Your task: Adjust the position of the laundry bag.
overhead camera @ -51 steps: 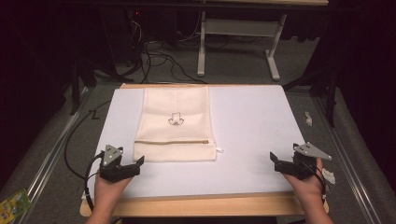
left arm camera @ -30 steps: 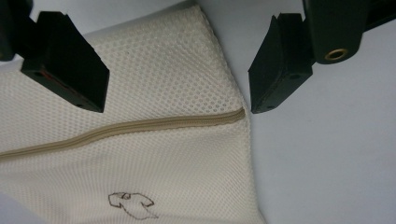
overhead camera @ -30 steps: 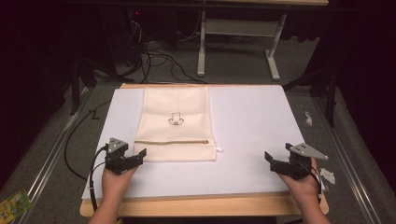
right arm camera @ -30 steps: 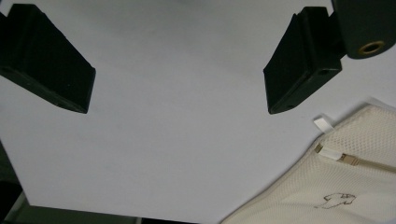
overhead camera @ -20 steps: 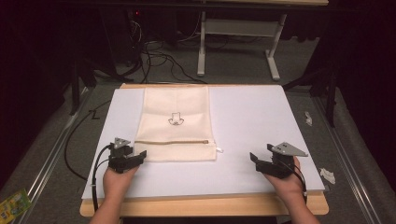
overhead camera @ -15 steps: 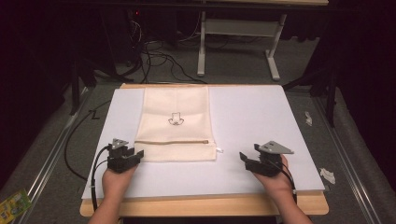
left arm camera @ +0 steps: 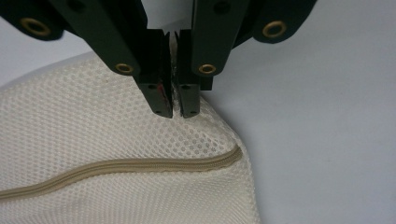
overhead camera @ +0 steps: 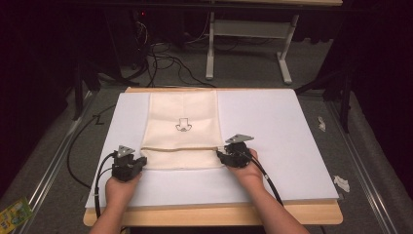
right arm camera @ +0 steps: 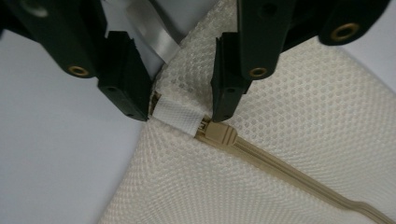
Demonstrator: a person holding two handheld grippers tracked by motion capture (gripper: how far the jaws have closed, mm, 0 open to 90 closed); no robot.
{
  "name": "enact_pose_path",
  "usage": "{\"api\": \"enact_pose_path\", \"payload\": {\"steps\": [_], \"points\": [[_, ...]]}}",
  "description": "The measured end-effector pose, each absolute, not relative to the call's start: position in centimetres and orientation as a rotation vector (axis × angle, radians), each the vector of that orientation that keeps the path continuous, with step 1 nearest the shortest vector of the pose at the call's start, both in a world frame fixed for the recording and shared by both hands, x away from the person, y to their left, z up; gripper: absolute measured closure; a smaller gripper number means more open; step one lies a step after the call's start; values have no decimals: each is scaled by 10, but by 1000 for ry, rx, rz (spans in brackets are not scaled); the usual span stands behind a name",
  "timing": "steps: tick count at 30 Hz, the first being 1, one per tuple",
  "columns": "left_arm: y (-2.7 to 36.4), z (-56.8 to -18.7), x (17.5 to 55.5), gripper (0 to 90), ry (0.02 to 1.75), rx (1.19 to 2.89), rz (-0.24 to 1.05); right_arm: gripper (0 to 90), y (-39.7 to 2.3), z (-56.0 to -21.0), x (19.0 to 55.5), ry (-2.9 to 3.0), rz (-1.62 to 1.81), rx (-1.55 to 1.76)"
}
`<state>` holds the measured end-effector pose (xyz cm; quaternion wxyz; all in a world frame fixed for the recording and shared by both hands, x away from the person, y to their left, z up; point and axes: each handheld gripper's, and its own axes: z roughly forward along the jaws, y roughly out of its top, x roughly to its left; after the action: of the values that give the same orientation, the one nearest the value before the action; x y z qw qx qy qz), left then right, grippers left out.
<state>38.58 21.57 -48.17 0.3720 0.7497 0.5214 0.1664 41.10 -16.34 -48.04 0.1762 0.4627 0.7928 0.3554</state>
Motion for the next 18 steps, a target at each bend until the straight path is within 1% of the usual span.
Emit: {"api": "enact_pose_path", "payload": {"steps": [1,2,3,4,8,12,18], "points": [[215,-482,385,861,1342,1918,431,670,-162,-480,411,2243,981,1298],[215,-482,385,861,1340,1921,433,722,-163,-479,411,2246,965,1288],[214,-481,384,862,1336,1923,435,799,-164,-478,410,2257,964,1282],[214,-481,383,862,1327,1933,429,815,-165,-478,410,2259,964,1271],[212,-479,378,862,1276,1950,373,846,-173,-477,404,2273,982,1257],[208,-477,374,862,1261,1949,345,852,-182,-474,396,2269,993,1259],[181,-473,366,864,1155,2000,309,854,-209,-466,378,2247,984,1243]]}}
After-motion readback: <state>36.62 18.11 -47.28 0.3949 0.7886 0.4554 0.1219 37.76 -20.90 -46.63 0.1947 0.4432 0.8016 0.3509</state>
